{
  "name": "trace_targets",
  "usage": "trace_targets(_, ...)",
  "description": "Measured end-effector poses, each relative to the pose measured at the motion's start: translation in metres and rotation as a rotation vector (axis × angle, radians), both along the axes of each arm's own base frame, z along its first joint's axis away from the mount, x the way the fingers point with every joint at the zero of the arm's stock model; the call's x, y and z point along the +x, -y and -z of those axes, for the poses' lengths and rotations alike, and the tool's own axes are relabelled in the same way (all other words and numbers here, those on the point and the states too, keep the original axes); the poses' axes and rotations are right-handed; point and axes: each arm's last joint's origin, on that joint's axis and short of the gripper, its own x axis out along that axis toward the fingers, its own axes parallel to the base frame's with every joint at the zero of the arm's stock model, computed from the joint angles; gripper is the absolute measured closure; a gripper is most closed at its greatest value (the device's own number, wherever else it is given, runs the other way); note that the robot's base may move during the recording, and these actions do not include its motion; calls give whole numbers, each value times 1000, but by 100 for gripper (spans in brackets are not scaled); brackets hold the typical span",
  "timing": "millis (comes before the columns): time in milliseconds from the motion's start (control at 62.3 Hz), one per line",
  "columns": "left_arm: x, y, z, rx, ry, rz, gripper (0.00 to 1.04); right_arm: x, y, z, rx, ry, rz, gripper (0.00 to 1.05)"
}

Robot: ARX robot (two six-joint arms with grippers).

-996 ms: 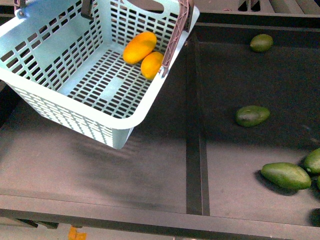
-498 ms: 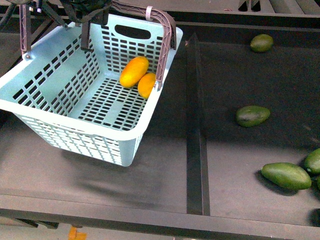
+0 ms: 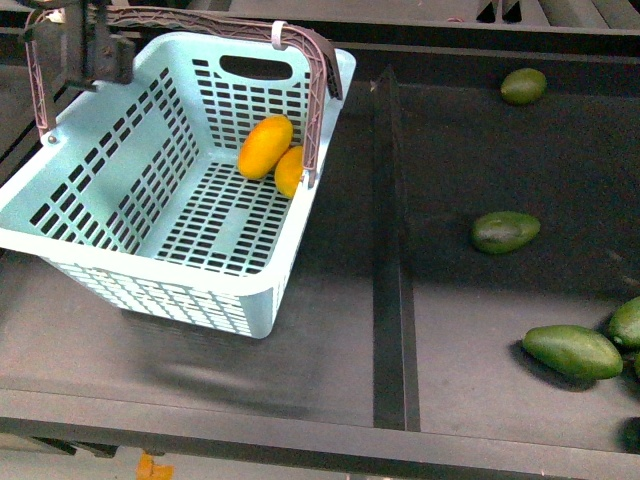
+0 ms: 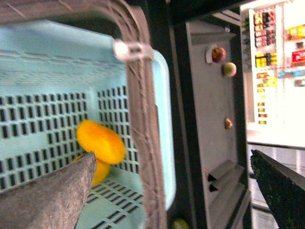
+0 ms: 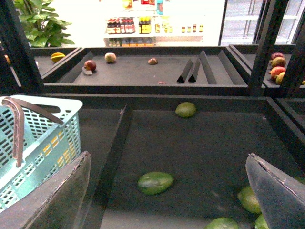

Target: Pick lemon and mango into basket

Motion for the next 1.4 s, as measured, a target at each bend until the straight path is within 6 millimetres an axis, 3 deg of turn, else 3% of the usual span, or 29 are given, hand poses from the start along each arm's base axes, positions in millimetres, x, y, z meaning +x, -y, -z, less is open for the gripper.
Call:
trace_targets(145,-45,-6,-9,112,-141,-10,7,0,0,0,0,0,0,9)
trace_targets(257,-70,-4,-23,156,-127,65,9,0,0,0,0,0,0,9)
trace_targets(321,-79,-9,-21,219,86,301,21,0,0,0,0,0,0,9)
trace_targets(369,-92,-19,-14,459,239,445,31,0,0,0,0,0,1,9)
trace_targets(418,-106,-30,-10,649,318,482,39,0,0,0,0,0,2,9)
trace_targets(466,-126,-47,-11,963,366,506,55,0,0,0,0,0,2,9)
trace_targets(498,-136,-54,-11,1066,357,516,63,0,0,0,0,0,1,9)
trace_targets(691,-171,-74,6,1208,314,564,102,0,0,0,0,0,2,9)
trace_targets(1108,-221,-102,24,1233,310,553,101,0,0,0,0,0,2,9)
trace_targets(1397,-242,-103,24,1233,312,559,101,0,0,0,0,0,2,9)
